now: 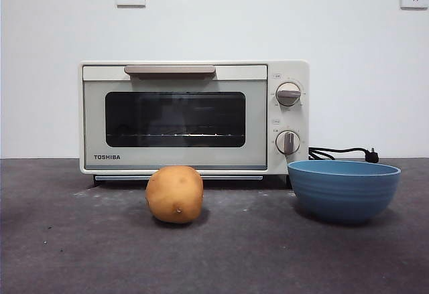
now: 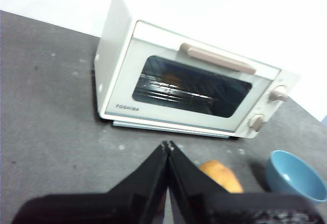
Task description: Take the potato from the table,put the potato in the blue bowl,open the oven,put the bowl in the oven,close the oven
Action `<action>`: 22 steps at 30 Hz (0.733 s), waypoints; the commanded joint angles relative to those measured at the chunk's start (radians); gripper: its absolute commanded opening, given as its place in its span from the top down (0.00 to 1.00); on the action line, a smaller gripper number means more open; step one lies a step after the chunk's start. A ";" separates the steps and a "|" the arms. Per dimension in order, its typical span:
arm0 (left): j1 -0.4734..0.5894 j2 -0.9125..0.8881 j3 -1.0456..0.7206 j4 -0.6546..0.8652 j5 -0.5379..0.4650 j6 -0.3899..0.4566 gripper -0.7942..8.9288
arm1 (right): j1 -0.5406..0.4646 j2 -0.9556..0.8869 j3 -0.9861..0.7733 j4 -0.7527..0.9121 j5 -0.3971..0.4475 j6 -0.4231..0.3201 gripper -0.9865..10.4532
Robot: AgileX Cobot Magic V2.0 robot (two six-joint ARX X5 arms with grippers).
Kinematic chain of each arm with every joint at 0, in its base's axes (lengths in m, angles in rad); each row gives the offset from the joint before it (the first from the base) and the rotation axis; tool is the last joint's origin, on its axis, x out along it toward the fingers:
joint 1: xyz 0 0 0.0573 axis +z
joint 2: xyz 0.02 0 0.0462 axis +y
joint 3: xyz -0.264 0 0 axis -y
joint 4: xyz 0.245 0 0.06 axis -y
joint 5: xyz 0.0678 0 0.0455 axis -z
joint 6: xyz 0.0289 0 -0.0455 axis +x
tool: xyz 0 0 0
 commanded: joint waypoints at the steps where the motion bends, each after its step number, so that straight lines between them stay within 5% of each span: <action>1: 0.002 0.048 0.074 -0.034 0.043 0.011 0.93 | 0.002 0.078 0.092 -0.066 -0.054 -0.045 0.92; 12: 0.000 0.304 0.370 -0.279 0.297 0.211 0.93 | 0.006 0.463 0.554 -0.507 -0.301 -0.350 0.92; 16: -0.001 0.378 0.445 -0.381 0.385 0.278 0.93 | 0.036 0.568 0.711 -0.680 -0.306 -0.463 0.92; 22: -0.009 0.424 0.520 -0.509 0.415 0.356 0.93 | 0.143 0.628 0.814 -0.829 -0.306 -0.525 0.92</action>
